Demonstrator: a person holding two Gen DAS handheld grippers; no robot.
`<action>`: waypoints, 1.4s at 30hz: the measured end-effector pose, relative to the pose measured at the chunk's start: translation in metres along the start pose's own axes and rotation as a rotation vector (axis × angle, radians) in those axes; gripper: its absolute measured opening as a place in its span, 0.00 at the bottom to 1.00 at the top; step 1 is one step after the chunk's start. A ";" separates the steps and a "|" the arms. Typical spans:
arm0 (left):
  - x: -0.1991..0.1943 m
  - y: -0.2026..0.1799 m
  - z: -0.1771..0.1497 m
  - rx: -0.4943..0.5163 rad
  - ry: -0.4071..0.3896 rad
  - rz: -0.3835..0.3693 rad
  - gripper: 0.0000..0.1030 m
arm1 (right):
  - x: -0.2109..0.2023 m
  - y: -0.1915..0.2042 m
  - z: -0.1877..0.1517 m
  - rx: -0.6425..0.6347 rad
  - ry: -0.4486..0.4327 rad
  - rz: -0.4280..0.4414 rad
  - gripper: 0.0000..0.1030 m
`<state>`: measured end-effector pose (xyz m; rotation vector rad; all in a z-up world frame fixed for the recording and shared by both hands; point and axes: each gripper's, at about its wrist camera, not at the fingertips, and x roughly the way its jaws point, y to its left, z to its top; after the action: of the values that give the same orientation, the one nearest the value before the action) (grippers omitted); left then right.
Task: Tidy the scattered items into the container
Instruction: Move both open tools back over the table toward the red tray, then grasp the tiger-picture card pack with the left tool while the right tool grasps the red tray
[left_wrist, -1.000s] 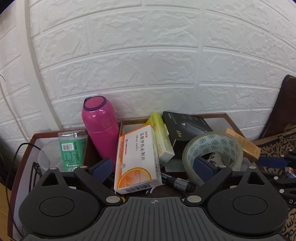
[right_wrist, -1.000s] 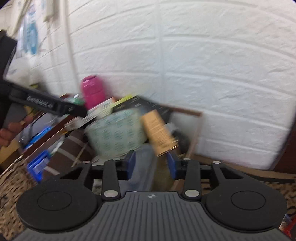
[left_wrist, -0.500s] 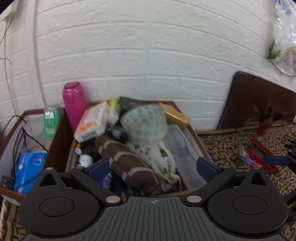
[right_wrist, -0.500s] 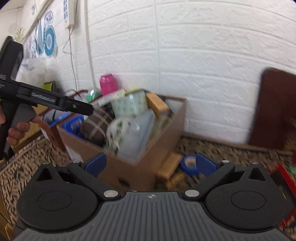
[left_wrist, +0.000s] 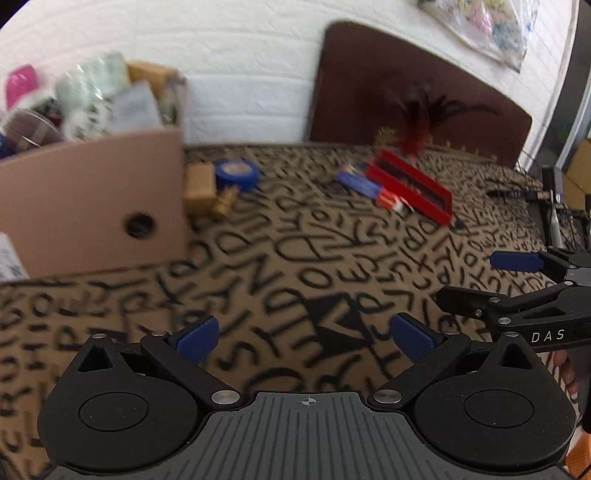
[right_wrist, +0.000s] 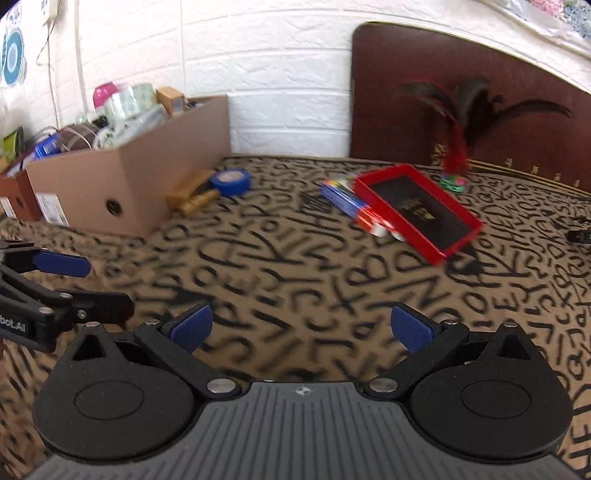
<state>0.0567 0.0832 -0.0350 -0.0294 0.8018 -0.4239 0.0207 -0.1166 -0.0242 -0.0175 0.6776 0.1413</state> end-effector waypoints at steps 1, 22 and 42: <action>0.007 -0.004 0.000 -0.006 0.011 -0.007 1.00 | 0.003 -0.006 -0.003 0.008 0.000 -0.015 0.99; 0.139 -0.034 0.133 0.023 -0.092 0.030 0.88 | 0.091 -0.076 0.029 -0.151 -0.106 -0.174 0.65; 0.200 -0.050 0.163 0.074 0.058 -0.076 0.58 | 0.054 -0.115 -0.007 -0.078 -0.015 -0.224 0.27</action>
<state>0.2767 -0.0597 -0.0497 0.0210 0.8431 -0.5276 0.0730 -0.2238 -0.0670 -0.1667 0.6500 -0.0477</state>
